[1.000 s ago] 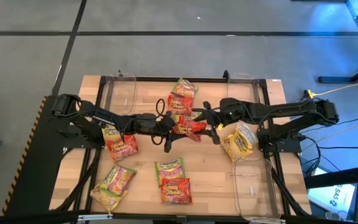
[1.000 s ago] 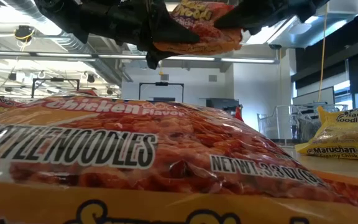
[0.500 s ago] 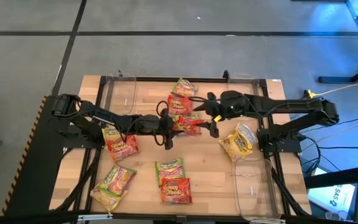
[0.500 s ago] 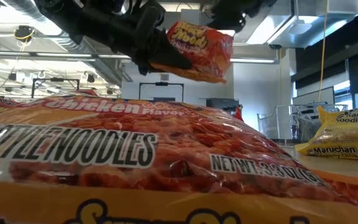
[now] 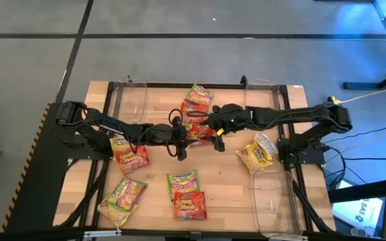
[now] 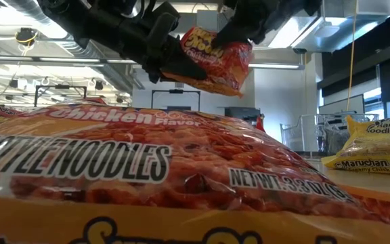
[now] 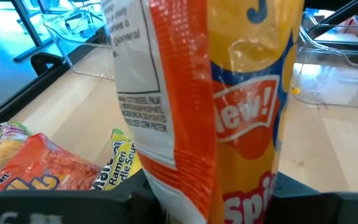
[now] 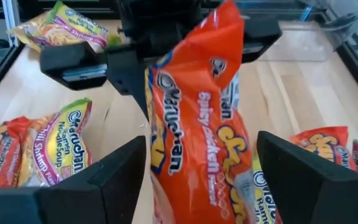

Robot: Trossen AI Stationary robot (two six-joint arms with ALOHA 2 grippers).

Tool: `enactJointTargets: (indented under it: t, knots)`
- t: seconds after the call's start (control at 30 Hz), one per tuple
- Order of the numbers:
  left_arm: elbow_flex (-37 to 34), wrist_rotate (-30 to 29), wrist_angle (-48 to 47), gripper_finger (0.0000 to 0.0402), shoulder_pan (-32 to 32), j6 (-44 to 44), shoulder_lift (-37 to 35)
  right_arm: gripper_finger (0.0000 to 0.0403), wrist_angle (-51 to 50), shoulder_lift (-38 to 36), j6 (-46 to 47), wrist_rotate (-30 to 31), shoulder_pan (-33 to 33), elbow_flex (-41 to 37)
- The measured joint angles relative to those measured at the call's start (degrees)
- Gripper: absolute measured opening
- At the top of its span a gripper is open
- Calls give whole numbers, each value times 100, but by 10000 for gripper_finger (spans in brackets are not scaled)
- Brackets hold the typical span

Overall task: Sort Maruchan noodles
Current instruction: Put the orange noodle pack into the top right transparent bin

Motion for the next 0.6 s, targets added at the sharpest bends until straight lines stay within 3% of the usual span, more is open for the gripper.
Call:
enactJointTargets:
  t: [0.23, 0.53, 0.6]
  knots:
    - [0, -9, -7, 110, 0, -2, -1, 261, 83, 263, -37, 2, 0, 0]
    - [0, -2, -10, 110, 0, -45, 1, 112, 94, 280, -229, 0, 0, 0]
    - [0, -2, -10, 117, 0, -124, 1, 99, 87, 280, -273, 0, 0, 0]
